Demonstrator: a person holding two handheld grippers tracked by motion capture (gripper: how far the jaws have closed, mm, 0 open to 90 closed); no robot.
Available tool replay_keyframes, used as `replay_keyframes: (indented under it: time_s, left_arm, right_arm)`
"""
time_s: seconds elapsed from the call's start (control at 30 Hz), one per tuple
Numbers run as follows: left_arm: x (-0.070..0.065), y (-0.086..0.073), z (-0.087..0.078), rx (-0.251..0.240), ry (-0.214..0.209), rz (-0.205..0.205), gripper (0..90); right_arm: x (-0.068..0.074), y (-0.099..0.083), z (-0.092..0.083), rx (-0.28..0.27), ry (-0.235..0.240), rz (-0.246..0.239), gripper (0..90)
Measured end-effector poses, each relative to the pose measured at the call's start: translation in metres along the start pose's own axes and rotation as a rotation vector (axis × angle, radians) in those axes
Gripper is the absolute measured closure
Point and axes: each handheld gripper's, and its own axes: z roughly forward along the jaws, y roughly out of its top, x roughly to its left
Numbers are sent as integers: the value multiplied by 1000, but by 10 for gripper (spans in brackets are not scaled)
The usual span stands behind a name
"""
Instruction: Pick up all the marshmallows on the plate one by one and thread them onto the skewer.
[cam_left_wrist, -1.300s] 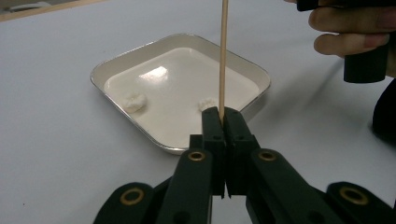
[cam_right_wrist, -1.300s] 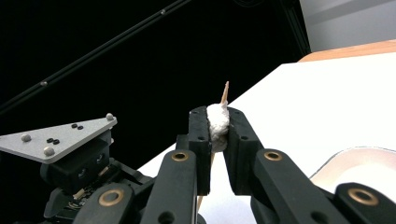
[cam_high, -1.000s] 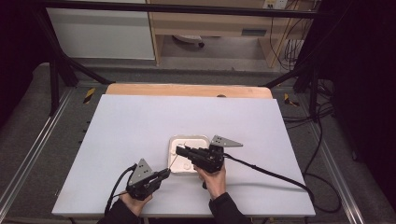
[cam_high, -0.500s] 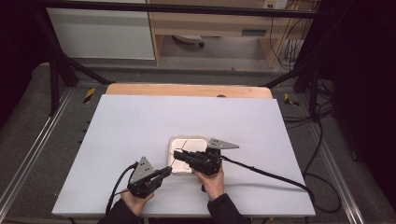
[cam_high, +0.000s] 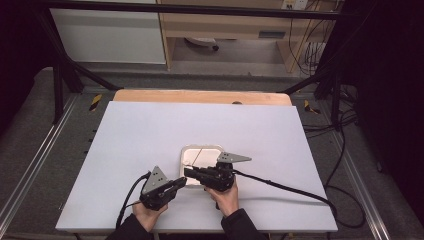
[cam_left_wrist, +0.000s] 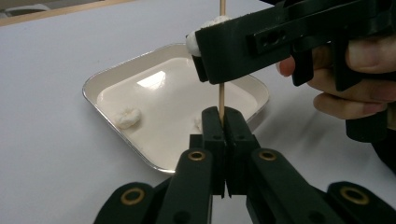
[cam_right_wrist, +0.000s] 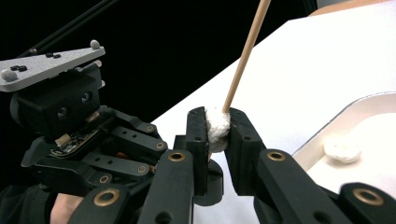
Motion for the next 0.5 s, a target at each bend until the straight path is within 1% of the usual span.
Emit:
replay_keyframes:
  time_s: [0.07,0.1,0.13,0.17,0.23,0.27,0.3,0.33,0.37,0.43,0.5]
  left_arm:
    - [0,0,1,0,0,-1,887]
    - [0,0,0,-3,-4,-1,887]
    - [0,0,-1,-8,-6,0,887]
    - [0,0,-2,-11,-7,1,887]
    - [-1,0,-3,-16,-10,9,887]
    - [-1,0,-3,-13,-9,12,887]
    - [0,0,-2,-7,9,7,887]
    - [2,-1,-2,-4,11,-4,887]
    - [5,-1,-2,-1,10,-20,887]
    - [8,-1,-4,-9,12,-34,887]
    - [10,-1,-6,-23,14,-27,887]
  right_arm:
    - [0,0,0,3,-13,-7,774]
    - [0,1,0,6,-29,-11,685]
    - [0,2,-1,10,-50,-9,615]
    - [0,3,-1,17,-61,-12,576]
    - [1,6,-2,31,-70,-13,467]
    - [1,8,-3,41,-80,-17,438]
    - [1,10,-5,50,-79,-25,410]
    - [2,11,-6,62,-67,-35,354]
    - [3,12,-8,71,-64,-44,331]
    - [5,13,-10,100,-84,-65,281]
    - [5,14,-11,123,-111,-85,221]
